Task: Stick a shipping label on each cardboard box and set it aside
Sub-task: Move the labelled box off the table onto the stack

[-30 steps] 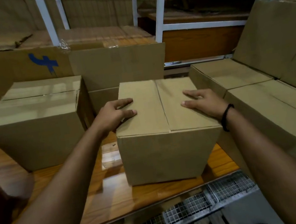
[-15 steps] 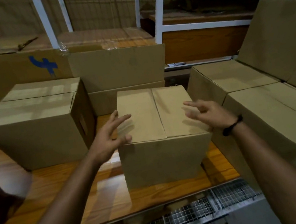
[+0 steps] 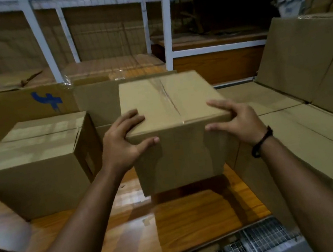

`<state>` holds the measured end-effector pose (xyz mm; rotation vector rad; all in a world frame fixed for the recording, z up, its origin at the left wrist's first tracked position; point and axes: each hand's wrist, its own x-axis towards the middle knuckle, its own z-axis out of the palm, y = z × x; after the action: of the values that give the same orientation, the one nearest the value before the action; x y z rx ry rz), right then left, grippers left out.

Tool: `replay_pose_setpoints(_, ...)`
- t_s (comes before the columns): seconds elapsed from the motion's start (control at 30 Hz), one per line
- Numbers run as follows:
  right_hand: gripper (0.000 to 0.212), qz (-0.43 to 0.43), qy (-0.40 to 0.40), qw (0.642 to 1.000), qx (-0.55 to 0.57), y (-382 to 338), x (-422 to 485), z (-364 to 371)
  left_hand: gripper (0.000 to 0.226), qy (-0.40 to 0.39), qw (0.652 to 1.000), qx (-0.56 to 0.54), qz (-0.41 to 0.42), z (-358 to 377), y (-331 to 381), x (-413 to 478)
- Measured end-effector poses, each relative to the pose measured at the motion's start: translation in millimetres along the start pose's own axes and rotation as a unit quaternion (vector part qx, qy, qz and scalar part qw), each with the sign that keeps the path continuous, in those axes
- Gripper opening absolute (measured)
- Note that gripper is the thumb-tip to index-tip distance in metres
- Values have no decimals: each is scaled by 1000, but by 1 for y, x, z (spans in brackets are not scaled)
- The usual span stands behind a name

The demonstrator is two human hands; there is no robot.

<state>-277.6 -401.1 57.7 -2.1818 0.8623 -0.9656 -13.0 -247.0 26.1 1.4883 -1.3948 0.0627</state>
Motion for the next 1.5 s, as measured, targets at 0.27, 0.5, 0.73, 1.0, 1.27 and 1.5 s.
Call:
replay_pose_setpoints(0.27,51,-69,202,976,-36,-46,46,-86,63,100,989,-82,76,29,62,97)
replay_pose_setpoints(0.5,44,-46,254,965,-54,-22,60,-151,63,83,985,-105,109,95,100,143)
replay_pose_setpoints(0.73,43,-29,250,966,-65,50,91,-209,62,64,989,-74,107,173,131,189)
replay_pose_setpoints(1.0,44,-8,226,971,-81,123,134,-256,61,65,994,-20,81,245,155,216)
replay_pose_setpoints(1.27,54,8,308,934,-178,142,124,-244,105,-17,996,-73,38,275,135,193)
replay_pose_setpoints(1.5,102,-2,231,946,-227,157,94,-183,92,-27,996,-89,-16,305,101,145)
